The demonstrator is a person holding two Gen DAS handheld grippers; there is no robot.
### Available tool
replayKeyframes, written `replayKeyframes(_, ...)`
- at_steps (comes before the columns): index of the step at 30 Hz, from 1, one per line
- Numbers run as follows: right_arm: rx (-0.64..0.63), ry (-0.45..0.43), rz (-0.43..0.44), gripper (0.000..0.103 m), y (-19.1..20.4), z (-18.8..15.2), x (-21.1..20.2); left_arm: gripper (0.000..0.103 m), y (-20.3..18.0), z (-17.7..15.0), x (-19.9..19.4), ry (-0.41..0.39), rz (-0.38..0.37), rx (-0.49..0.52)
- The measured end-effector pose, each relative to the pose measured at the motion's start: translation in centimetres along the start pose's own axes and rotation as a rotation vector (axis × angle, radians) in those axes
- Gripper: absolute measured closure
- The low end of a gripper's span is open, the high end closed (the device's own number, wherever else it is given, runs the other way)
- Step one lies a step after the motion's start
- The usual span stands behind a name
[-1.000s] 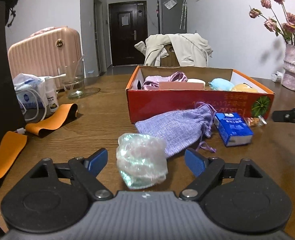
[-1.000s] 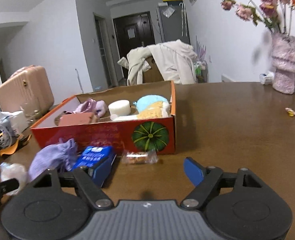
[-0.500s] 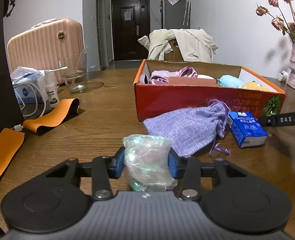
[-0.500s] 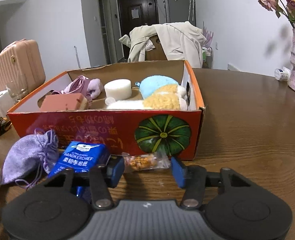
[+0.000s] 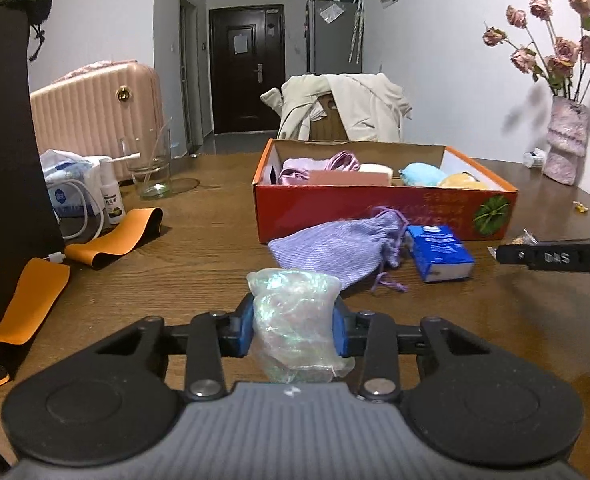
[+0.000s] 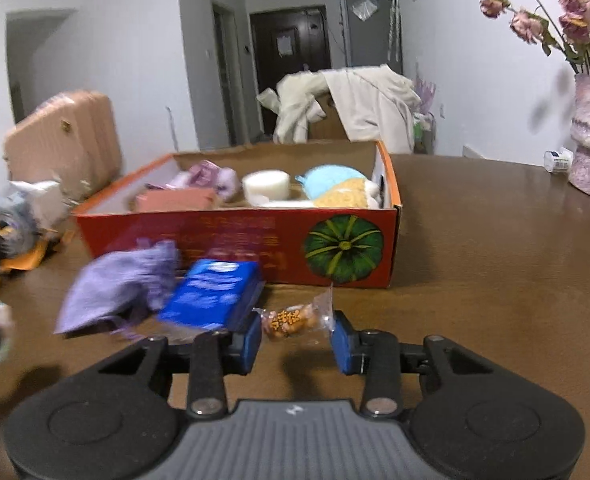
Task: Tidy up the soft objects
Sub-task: 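Carry the plastic bag and snack packet with both grippers over the box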
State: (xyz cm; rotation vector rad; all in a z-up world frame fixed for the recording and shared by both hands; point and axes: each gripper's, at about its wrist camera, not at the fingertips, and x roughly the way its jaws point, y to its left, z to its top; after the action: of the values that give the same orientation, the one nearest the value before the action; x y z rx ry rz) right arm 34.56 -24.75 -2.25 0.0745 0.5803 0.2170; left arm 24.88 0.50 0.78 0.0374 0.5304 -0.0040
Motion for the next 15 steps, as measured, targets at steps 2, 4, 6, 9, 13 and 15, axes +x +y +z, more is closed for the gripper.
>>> replayKeyframes(2, -0.002, -0.026, 0.035, 0.066, 0.6, -0.8, -2.4, 0.065, -0.5, 0.1, -0.7, -0.005, 0.000, 0.007)
replayKeyframes(4, 0.004, -0.045, 0.063, 0.066, 1.2, -1.7, -4.7, 0.065, -1.1, 0.2, -1.4, -0.017, -0.005, 0.013)
replayKeyframes(6, 0.005, -0.061, 0.087, 0.066, 1.6, -2.6, -6.9, 0.065, -1.8, 0.4, -2.2, -0.028, -0.018, 0.017)
replayKeyframes(9, 0.012, -0.070, 0.093, 0.066, 2.1, -3.3, -9.1, 0.065, -2.7, 0.4, -3.5, -0.051, -0.048, 0.022)
replayKeyframes(13, 0.006, -0.092, 0.096, 0.066, 2.3, -4.0, -11.6, 0.065, -3.2, 0.6, -4.2, -0.058, -0.063, 0.034)
replayKeyframes(15, 0.011, -0.108, 0.107, 0.066, 2.2, -4.0, -12.3, 0.065, -3.5, 0.9, -4.2, -0.062, -0.049, 0.042)
